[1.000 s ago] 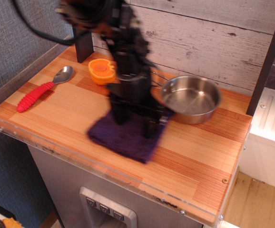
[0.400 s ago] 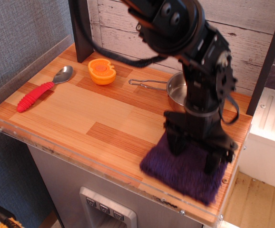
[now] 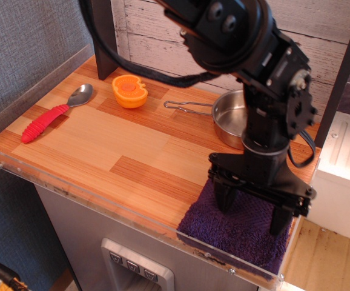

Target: Slide the purple rag in front of the silver pot in the front corner of the table..

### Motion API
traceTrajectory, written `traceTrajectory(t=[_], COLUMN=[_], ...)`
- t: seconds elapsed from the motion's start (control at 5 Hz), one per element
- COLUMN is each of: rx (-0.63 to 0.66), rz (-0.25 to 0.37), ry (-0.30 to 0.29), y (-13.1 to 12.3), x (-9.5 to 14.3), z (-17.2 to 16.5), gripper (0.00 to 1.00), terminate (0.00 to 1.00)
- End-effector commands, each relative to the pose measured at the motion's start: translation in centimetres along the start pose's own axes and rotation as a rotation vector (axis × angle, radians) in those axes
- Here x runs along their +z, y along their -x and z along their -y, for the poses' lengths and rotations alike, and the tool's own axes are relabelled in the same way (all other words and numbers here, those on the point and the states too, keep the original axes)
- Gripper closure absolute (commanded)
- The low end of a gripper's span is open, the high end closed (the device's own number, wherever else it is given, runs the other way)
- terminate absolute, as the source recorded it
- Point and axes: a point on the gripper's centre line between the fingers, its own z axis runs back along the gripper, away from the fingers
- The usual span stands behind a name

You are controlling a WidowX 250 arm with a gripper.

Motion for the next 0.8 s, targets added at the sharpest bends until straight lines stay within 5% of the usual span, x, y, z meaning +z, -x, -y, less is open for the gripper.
traceTrajectory(t=[0.0,0.6], rx=[-0.036,-0.027], rz=[0.144,0.076], ry=[0.032,0.039], y=[-3.0,-1.2], x=[7.7,9.0], z=[-1.1,-6.4], gripper=[0.0,0.0], terminate=[0.0,0.0])
